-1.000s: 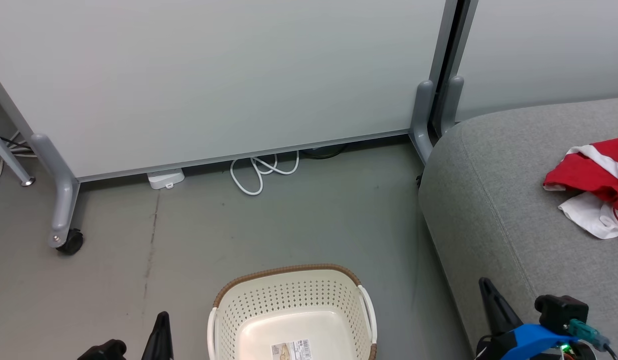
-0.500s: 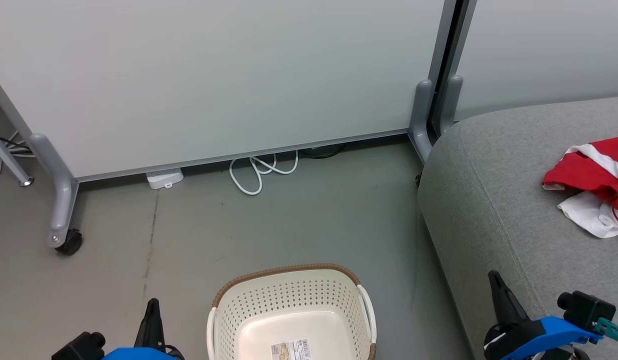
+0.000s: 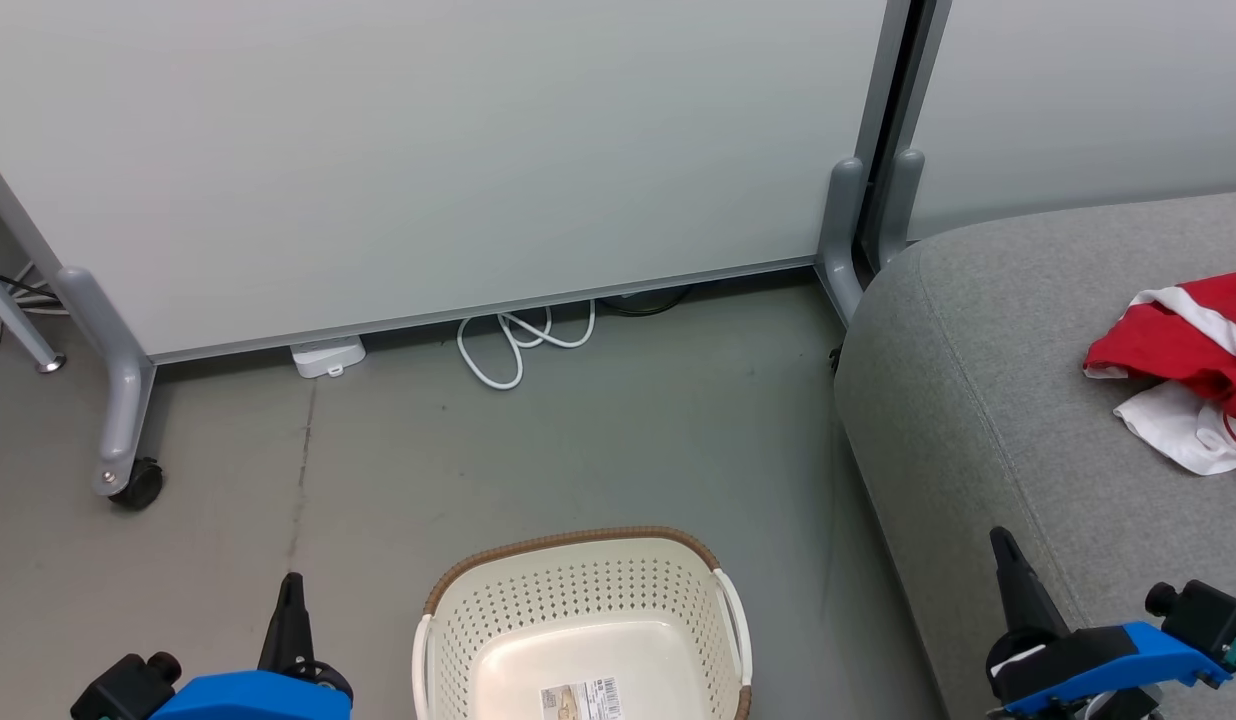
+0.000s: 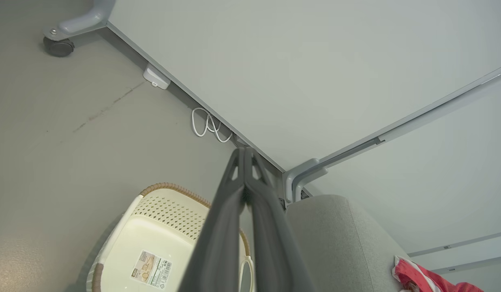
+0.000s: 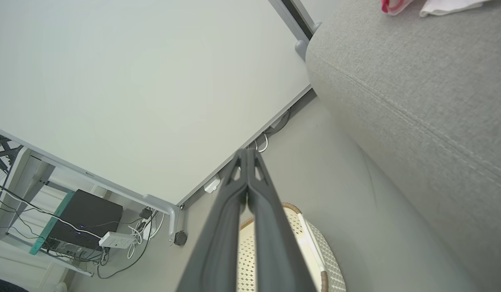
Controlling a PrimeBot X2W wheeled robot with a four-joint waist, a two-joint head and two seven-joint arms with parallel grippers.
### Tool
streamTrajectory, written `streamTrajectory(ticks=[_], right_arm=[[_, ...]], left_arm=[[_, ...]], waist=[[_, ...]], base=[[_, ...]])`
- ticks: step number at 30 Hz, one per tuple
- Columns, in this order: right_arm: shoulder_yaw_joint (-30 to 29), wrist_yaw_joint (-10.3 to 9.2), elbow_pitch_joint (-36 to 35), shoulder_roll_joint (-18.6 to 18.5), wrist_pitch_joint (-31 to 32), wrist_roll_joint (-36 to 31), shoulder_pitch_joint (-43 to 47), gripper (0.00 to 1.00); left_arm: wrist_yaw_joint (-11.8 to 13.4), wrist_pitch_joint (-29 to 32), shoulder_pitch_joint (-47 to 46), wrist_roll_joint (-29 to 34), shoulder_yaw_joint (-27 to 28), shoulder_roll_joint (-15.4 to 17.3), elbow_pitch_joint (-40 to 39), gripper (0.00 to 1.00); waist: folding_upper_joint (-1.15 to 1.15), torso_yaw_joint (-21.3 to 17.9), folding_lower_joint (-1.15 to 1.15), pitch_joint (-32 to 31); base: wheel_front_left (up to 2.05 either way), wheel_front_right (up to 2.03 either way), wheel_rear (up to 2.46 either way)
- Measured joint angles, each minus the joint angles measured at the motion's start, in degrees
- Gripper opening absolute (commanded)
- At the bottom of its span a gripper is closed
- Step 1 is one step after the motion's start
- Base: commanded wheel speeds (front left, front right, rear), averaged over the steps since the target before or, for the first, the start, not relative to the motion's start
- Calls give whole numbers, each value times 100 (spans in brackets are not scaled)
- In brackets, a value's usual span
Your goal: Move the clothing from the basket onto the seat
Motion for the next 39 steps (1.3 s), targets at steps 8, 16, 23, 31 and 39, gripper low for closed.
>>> streamTrajectory(ticks=[8, 16, 23, 31, 39], right_arm=[[-45, 0, -66, 0, 104, 610, -34, 0], [-87, -1, -136, 0, 201, 1171, -58, 0], [-112, -1, -191, 0, 274, 1637, -97, 0], [-151, -1, -246, 0, 363, 2139, -110, 0], [-186, -1, -302, 0, 449, 2590, -124, 0]], left_arm=[[-1, 153, -60, -538, 41, 4, -123, 0], [-1, 279, -117, -1046, 81, 9, -235, 0], [-1, 398, -141, -1456, 124, 12, -324, 0], [-1, 506, -210, -1891, 177, 18, -422, 0], [-1, 615, -243, -2293, 210, 23, -511, 0]], waist=[[0, -7, 0, 4], [0, -14, 0, 8], [0, -20, 0, 11], [0, -26, 0, 15], [0, -33, 0, 19]], base=[[0, 0, 0], [0, 0, 0], [0, 0, 0], [0, 0, 0], [0, 0, 0]])
